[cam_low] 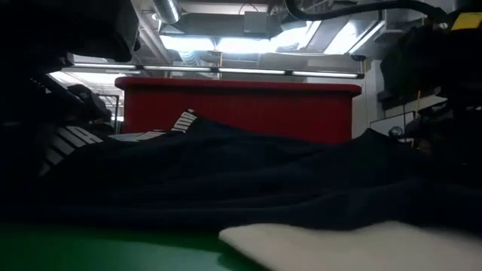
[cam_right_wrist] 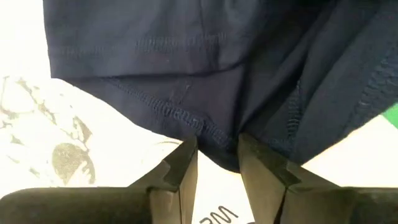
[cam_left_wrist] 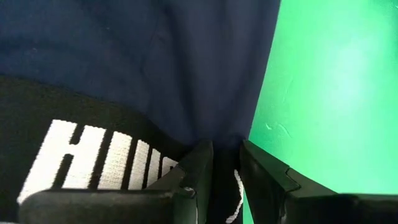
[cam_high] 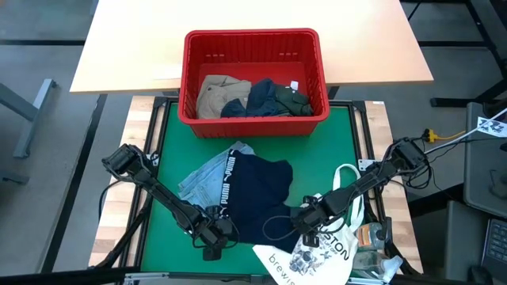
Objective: Fold Laundry from Bin
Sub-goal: Fold the dark blue boxer shorts
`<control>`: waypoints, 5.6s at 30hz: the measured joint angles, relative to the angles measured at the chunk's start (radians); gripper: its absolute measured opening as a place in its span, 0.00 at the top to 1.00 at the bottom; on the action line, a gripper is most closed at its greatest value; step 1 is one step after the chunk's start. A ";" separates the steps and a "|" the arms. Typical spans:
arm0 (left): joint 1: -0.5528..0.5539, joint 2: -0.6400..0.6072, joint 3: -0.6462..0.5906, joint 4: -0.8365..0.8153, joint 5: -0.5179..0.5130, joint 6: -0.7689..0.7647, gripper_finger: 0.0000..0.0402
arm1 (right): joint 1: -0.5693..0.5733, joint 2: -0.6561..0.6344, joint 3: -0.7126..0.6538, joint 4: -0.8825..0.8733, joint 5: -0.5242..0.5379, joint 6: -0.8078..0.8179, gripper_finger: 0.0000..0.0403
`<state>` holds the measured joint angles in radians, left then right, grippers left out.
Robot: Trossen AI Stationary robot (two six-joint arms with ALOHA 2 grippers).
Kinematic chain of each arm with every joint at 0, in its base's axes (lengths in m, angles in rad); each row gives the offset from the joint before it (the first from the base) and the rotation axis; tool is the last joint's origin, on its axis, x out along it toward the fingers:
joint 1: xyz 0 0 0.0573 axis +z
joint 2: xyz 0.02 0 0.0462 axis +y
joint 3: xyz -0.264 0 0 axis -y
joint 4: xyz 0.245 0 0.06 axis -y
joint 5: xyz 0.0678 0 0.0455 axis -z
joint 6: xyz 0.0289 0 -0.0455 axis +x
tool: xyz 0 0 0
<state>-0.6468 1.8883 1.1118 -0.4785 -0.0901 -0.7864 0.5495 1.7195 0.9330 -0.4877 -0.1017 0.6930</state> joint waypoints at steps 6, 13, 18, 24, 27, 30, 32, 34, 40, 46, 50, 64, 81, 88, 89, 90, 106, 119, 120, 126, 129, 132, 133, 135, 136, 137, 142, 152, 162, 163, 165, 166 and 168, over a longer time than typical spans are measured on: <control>0.004 -0.032 -0.006 -0.012 0.011 -0.002 0.80 | 0.001 0.006 0.065 -0.063 0.044 -0.064 0.71; 0.004 -0.073 -0.006 0.012 0.009 -0.026 0.80 | 0.001 0.005 0.174 -0.142 0.060 -0.097 0.71; 0.008 -0.074 -0.006 0.041 -0.003 -0.026 0.80 | 0.001 0.003 0.195 -0.133 0.169 -0.099 0.71; 0.014 -0.075 -0.005 0.076 -0.058 -0.026 0.80 | -0.008 0.003 0.195 -0.134 0.275 0.020 0.71; 0.014 -0.076 -0.004 0.077 -0.080 -0.025 0.80 | -0.009 0.011 0.196 -0.116 0.292 0.096 0.71; 0.013 -0.076 -0.004 0.077 -0.111 -0.025 0.80 | -0.007 0.033 0.196 -0.082 0.309 0.168 0.71; 0.013 -0.076 -0.003 0.080 -0.124 -0.024 0.80 | -0.007 0.047 0.196 -0.052 0.317 0.189 0.71; 0.014 -0.076 -0.003 0.083 -0.132 -0.024 0.80 | -0.011 0.060 0.196 -0.027 0.328 0.197 0.71; 0.013 -0.077 -0.003 0.084 -0.133 -0.024 0.80 | -0.030 0.091 0.197 -0.010 0.338 0.198 0.71; 0.013 -0.073 -0.002 0.083 -0.134 -0.019 0.80 | -0.052 0.101 0.197 -0.010 0.333 0.199 0.79; 0.011 -0.036 -0.002 0.079 -0.133 -0.023 0.80 | -0.053 0.101 0.197 -0.012 0.320 0.193 0.96; 0.011 -0.002 -0.002 0.078 -0.125 -0.026 0.80 | -0.051 0.090 0.197 -0.016 0.002 0.189 0.99; 0.012 -0.004 -0.002 0.079 -0.050 -0.044 0.80 | -0.053 0.090 0.197 -0.037 -0.136 0.188 0.99; 0.012 -0.004 -0.002 0.079 -0.050 -0.045 0.80 | -0.053 0.090 0.197 -0.050 -0.120 0.188 0.98; 0.012 -0.005 -0.002 0.079 -0.050 -0.044 0.80 | -0.053 0.090 0.197 -0.058 -0.120 0.189 0.97; 0.012 -0.005 -0.002 0.079 -0.050 -0.044 0.80 | -0.053 0.090 0.197 -0.070 -0.119 0.193 0.96; 0.012 -0.005 -0.002 0.089 -0.078 -0.045 0.80 | -0.030 0.090 0.197 -0.158 -0.223 0.332 0.63; 0.011 -0.006 -0.002 0.090 -0.080 -0.045 0.80 | 0.047 0.091 0.197 -0.041 0.172 0.323 0.63; 0.011 -0.006 -0.002 0.091 -0.080 -0.045 0.80 | 0.046 0.091 0.197 -0.036 0.176 0.323 0.63; 0.011 -0.006 -0.002 0.091 -0.081 -0.045 0.80 | 0.046 0.091 0.197 -0.033 0.152 0.322 0.63; 0.011 -0.006 -0.002 0.091 -0.081 -0.045 0.80 | 0.047 0.091 0.197 -0.033 0.143 0.320 0.63; 0.011 -0.006 -0.002 0.091 -0.084 -0.044 0.80 | 0.046 0.107 0.197 -0.029 0.143 0.319 0.63; 0.011 -0.006 -0.002 0.091 -0.084 -0.044 0.80 | 0.046 0.116 0.197 -0.029 0.140 0.317 0.63; 0.011 -0.006 -0.002 0.091 -0.084 -0.044 0.80 | 0.046 0.136 0.197 -0.027 0.134 0.315 0.63; 0.011 -0.006 -0.002 0.091 -0.084 -0.044 0.80 | 0.046 0.143 0.198 -0.024 0.134 0.316 0.63; 0.011 -0.006 -0.002 0.092 -0.084 -0.044 0.80 | 0.046 0.145 0.199 -0.020 0.137 0.315 0.63; 0.011 -0.006 -0.002 0.098 -0.084 -0.044 0.80 | 0.047 0.146 0.198 0.021 0.178 0.312 0.63; 0.011 -0.006 -0.002 0.099 -0.077 -0.045 0.80 | 0.046 0.143 0.198 0.045 0.128 0.295 0.63; 0.011 -0.006 -0.002 0.099 -0.076 -0.045 0.80 | 0.046 0.142 0.222 0.067 0.108 0.235 0.63; 0.011 -0.006 -0.002 0.099 -0.076 -0.045 0.80 | 0.046 0.142 0.233 0.065 0.108 0.215 0.63; 0.011 -0.006 -0.002 0.099 -0.076 -0.045 0.80 | 0.046 0.141 0.258 0.064 0.109 0.184 0.63; 0.011 -0.006 -0.002 0.099 -0.076 -0.045 0.80 | 0.046 0.141 0.269 0.064 0.117 0.169 0.63; 0.011 -0.006 -0.002 0.099 -0.076 -0.045 0.80 | 0.047 0.141 0.283 0.067 0.144 0.156 0.63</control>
<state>-0.6357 1.8824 1.1099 -0.3794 -0.1665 -0.8312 0.5961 1.8606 1.2156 -0.4208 0.0426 0.8493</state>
